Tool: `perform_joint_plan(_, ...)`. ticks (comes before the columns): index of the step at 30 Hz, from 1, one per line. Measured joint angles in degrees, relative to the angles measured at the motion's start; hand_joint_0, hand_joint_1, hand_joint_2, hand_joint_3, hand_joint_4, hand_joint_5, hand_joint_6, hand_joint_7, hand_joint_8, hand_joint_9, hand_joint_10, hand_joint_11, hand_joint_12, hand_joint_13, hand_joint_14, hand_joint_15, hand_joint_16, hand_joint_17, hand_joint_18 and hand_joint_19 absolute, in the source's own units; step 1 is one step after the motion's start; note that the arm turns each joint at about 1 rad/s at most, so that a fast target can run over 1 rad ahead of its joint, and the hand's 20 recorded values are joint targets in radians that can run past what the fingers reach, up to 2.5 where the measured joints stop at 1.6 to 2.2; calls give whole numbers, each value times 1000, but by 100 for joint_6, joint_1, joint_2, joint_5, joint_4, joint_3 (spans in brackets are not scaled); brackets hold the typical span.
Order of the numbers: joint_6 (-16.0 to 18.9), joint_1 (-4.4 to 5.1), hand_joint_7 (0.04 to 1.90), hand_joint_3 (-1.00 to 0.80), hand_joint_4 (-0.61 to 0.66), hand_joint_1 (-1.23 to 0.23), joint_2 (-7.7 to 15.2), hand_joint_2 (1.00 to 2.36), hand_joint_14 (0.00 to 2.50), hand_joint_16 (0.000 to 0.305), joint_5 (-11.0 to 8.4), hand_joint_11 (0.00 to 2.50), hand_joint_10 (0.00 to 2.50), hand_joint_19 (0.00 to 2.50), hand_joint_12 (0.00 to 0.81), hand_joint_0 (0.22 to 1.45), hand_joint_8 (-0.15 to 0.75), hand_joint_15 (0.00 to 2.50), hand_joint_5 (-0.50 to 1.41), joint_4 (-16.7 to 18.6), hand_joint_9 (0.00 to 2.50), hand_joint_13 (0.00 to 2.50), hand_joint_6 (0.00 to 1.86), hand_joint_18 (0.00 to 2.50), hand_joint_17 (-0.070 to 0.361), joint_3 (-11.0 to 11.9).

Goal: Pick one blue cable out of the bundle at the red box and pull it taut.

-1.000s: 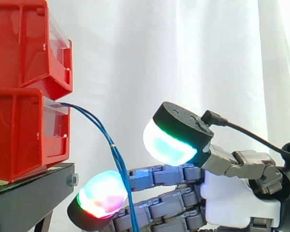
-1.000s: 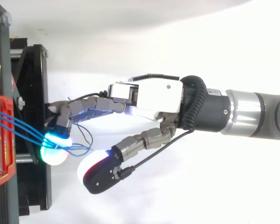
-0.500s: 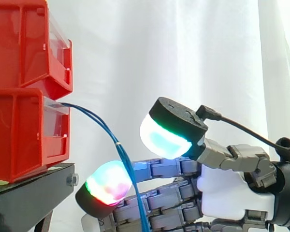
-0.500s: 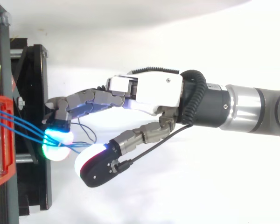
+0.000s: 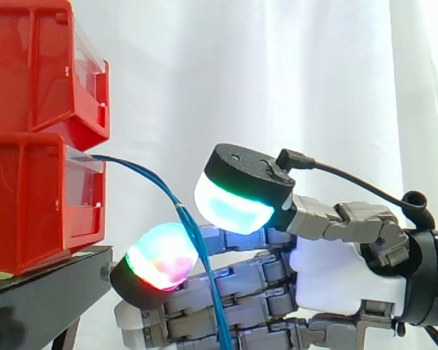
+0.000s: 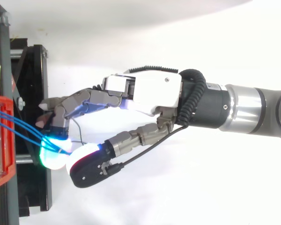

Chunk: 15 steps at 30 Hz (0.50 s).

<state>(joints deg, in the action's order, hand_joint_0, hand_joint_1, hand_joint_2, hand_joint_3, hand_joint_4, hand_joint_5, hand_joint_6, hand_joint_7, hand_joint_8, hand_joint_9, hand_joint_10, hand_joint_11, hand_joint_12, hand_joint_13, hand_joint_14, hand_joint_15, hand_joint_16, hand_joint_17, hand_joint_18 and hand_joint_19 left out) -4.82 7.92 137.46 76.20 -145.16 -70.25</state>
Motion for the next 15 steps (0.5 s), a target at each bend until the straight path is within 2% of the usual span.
perform_joint_plan(10,13,-33,820,-304,163,-686,0,1013,3,53,3,176,4,80,363,601,285,103,-202,-162,435,219,866,179,119,167)
perform_joint_plan(15,16,-56,808,-191,119,-689,0,1017,3,52,8,186,4,69,363,598,286,92,-208,-272,437,223,905,188,118,234)
